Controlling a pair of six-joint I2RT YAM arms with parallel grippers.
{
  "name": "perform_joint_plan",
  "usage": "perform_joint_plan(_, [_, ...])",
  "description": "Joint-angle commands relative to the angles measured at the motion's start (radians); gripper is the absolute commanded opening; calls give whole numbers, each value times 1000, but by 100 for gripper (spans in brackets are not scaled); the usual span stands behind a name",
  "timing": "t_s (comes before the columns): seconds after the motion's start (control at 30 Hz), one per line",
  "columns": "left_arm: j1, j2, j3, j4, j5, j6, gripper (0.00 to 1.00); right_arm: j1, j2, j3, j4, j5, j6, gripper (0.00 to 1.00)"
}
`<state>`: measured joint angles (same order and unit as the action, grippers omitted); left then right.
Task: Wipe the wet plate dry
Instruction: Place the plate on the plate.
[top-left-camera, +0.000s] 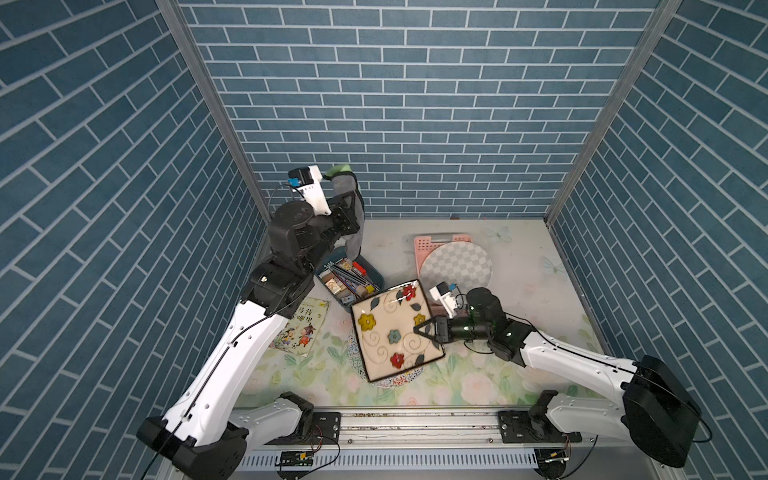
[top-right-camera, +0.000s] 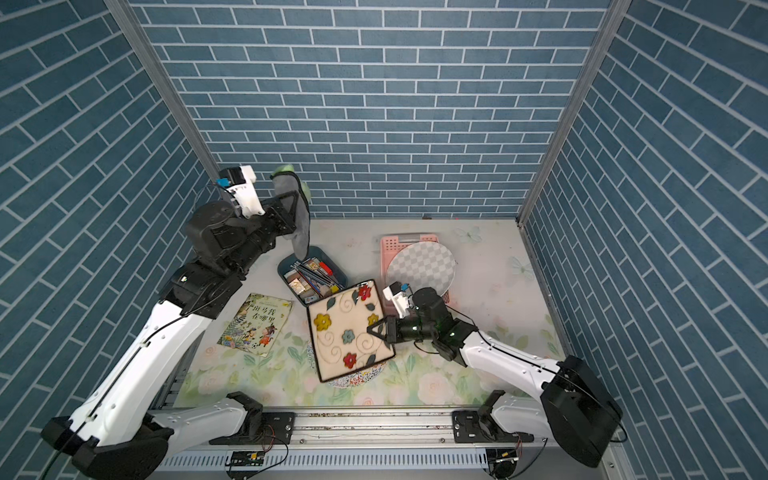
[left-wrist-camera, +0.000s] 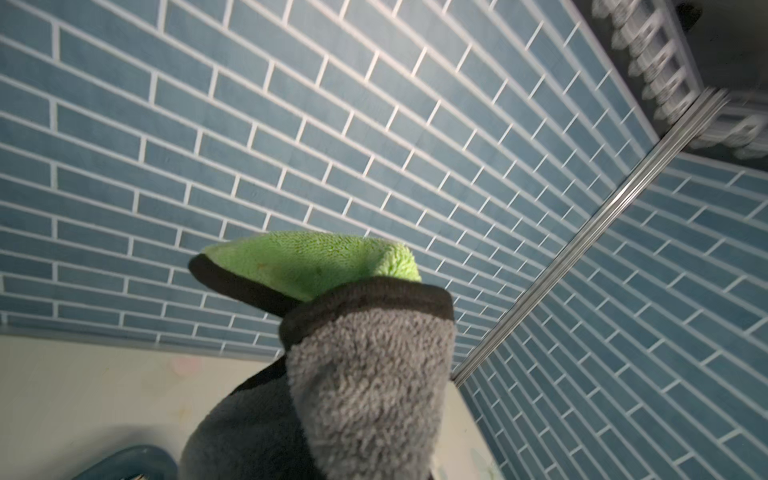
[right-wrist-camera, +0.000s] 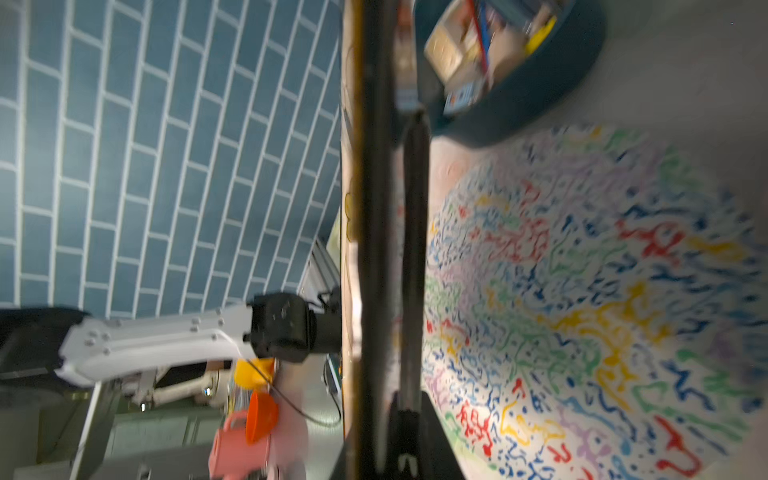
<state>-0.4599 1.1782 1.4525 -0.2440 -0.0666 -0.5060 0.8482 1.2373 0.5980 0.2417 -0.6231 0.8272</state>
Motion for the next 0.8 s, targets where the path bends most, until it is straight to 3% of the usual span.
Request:
perform_joint_plan(0.0, [4,-13,-8,-38,4,37,0,36,33,59,159,20,-82,0])
perform_joint_plan(0.23, [4,-2,-33,-26,35,20,0,56,184,73,206,42,-77,0])
perform_joint_plan(0.47, [5,15,-10,-37,54,24,0,56,222,27,165,125,-79,0])
perform_joint_plan(0.77, [5,20,-2,-32,62,21,0,55,263,-30,82,232,-81,30])
